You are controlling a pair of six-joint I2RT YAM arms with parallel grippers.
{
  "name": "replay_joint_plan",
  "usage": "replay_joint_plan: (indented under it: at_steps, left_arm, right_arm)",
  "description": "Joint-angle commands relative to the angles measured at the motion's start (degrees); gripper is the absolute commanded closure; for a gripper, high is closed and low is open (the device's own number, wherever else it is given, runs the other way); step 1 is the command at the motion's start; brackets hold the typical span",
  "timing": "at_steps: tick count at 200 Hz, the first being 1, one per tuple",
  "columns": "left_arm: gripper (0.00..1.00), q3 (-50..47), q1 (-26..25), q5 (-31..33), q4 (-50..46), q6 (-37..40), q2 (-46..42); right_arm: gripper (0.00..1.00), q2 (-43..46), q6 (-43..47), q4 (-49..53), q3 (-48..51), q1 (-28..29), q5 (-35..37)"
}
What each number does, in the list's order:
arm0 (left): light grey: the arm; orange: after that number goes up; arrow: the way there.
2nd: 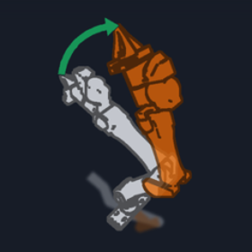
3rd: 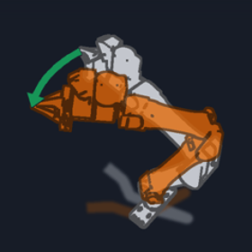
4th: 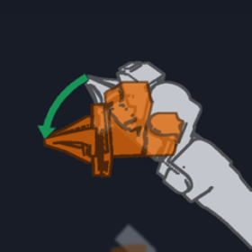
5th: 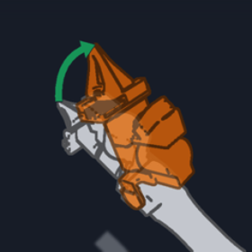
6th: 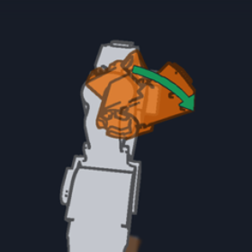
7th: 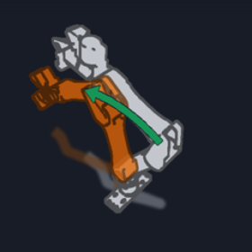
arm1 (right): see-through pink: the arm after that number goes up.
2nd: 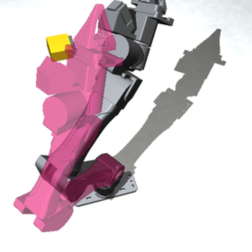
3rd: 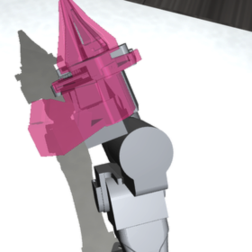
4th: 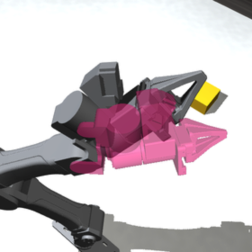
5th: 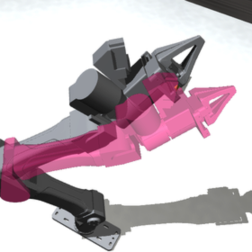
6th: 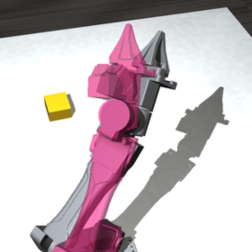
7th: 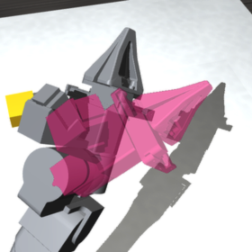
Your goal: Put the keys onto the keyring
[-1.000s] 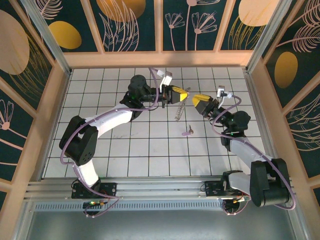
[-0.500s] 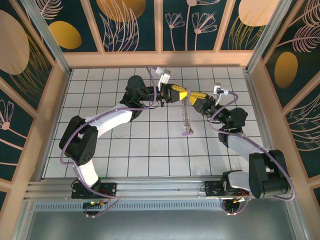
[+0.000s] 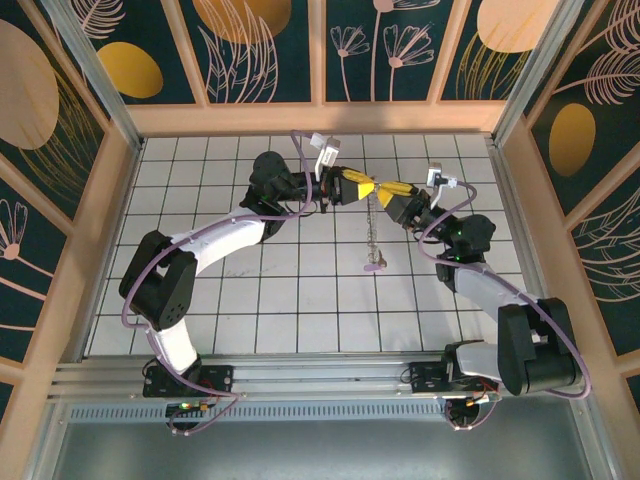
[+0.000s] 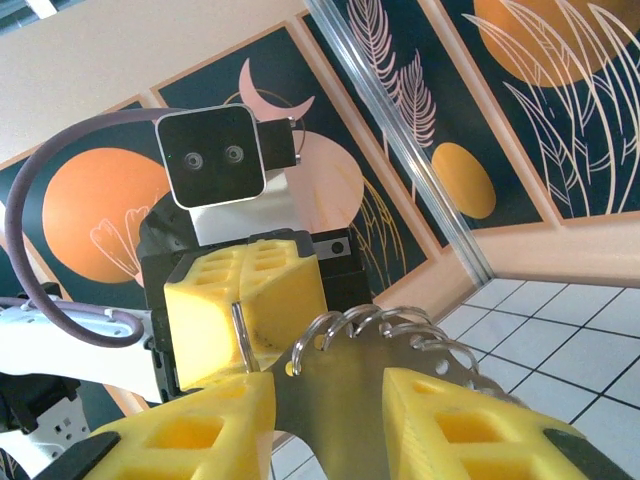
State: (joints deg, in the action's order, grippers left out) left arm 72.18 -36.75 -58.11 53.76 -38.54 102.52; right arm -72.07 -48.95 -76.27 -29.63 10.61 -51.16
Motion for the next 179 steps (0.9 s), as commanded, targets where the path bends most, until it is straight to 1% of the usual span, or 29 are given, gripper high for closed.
replay_joint_plan:
  at_steps: [1,25,80,124,179]
  left_arm:
    - [1.00,-0.33,0.10,-0.43,3.54,-0.74,0.30]
    - [1.00,-0.55,0.11,-0.21,3.72,-0.62,0.13]
    - [1.00,-1.08,0.14,0.27,4.75,-1.31,0.11]
    - [1.00,-1.16,0.14,0.01,5.62,-1.89,0.14]
    - [1.00,-1.17,0.17,0.01,6.43,-2.67,0.32]
  right_arm:
    - [0.67,3.55,3.58,2.12,-1.53,0.37,-0.97]
    - [0.68,5.80,5.70,6.18,-1.07,-0.40,-0.35]
    - [0.67,7.29,4.99,5.52,-0.44,-1.49,-0.80]
    - [0.67,4.48,1.67,0.50,-1.12,-0.88,-1.78]
    - [0.68,2.35,2.10,-0.01,-3.13,1.87,-1.34]
